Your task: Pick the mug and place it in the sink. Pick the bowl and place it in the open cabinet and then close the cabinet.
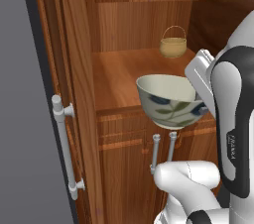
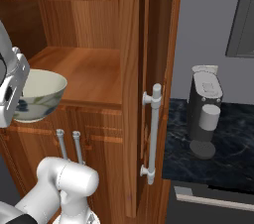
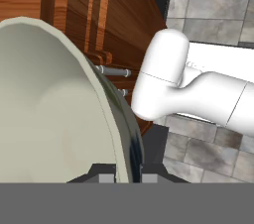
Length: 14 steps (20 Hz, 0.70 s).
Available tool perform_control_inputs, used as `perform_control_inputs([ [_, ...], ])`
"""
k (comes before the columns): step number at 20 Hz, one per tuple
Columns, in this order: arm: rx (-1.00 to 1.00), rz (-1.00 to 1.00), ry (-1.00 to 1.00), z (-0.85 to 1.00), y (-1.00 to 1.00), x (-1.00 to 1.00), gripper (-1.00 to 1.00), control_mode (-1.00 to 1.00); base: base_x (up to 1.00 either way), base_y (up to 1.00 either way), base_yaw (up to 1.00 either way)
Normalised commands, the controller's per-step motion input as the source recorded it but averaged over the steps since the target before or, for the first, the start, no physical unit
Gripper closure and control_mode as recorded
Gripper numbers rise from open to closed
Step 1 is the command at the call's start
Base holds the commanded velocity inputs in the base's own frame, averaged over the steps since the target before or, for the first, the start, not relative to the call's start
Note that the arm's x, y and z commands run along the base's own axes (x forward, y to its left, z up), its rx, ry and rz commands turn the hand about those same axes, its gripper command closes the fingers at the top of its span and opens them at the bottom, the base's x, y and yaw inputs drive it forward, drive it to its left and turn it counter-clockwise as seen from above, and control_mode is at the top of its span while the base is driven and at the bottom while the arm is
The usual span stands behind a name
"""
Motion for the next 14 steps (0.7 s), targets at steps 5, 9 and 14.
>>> perform_control_inputs([
  [5, 0.00, 0.00, 0.00, 0.00, 0.00, 0.00, 1.00, 1.00, -0.01, -0.14, 0.00],
  [9, 0.00, 0.00, 0.00, 0.00, 0.00, 0.00, 1.00, 1.00, -0.59, -0.02, 0.00],
  [14, 0.00, 0.00, 0.00, 0.00, 0.00, 0.00, 1.00, 1.00, -0.67, 0.00, 0.00],
])
